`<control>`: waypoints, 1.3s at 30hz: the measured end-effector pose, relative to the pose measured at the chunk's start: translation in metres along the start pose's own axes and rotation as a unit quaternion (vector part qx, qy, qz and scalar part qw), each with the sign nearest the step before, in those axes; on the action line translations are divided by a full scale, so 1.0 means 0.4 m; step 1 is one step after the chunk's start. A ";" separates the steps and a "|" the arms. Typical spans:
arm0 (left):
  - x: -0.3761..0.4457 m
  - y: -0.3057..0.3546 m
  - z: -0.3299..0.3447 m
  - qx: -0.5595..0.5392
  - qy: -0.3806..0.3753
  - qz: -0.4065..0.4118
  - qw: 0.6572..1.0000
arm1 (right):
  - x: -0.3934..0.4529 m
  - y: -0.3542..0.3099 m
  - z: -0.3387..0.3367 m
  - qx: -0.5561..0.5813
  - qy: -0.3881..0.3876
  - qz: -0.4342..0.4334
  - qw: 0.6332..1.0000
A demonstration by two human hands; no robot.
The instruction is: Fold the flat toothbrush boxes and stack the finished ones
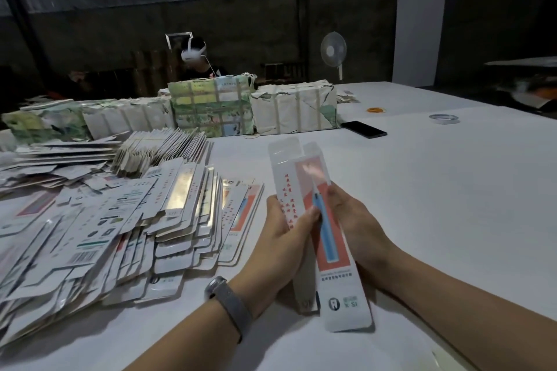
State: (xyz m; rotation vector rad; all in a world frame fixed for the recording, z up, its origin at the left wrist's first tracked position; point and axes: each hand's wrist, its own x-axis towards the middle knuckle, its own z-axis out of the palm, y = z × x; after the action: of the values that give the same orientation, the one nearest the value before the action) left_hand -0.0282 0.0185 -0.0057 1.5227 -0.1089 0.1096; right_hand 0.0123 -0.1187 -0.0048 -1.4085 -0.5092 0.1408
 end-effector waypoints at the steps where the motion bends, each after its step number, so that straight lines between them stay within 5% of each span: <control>1: -0.002 -0.001 0.000 -0.010 -0.004 -0.009 1.000 | -0.001 0.000 -0.002 -0.002 0.007 0.010 1.000; 6: 0.000 -0.008 -0.002 -0.017 -0.018 -0.004 1.000 | -0.004 -0.004 -0.015 0.031 0.016 0.063 0.997; 20: 0.004 -0.012 0.016 0.012 -0.046 -0.008 0.999 | 0.004 0.004 0.012 -0.057 0.015 -0.015 0.998; 39: 0.006 0.001 -0.018 0.054 -0.029 0.011 0.998 | 0.006 0.006 0.003 -0.058 0.074 -0.007 0.995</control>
State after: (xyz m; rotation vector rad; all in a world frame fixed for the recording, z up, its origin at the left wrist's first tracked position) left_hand -0.0257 0.0257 -0.0054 1.6340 -0.1695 0.0899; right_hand 0.0145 -0.1164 -0.0063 -1.5157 -0.4091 -0.0061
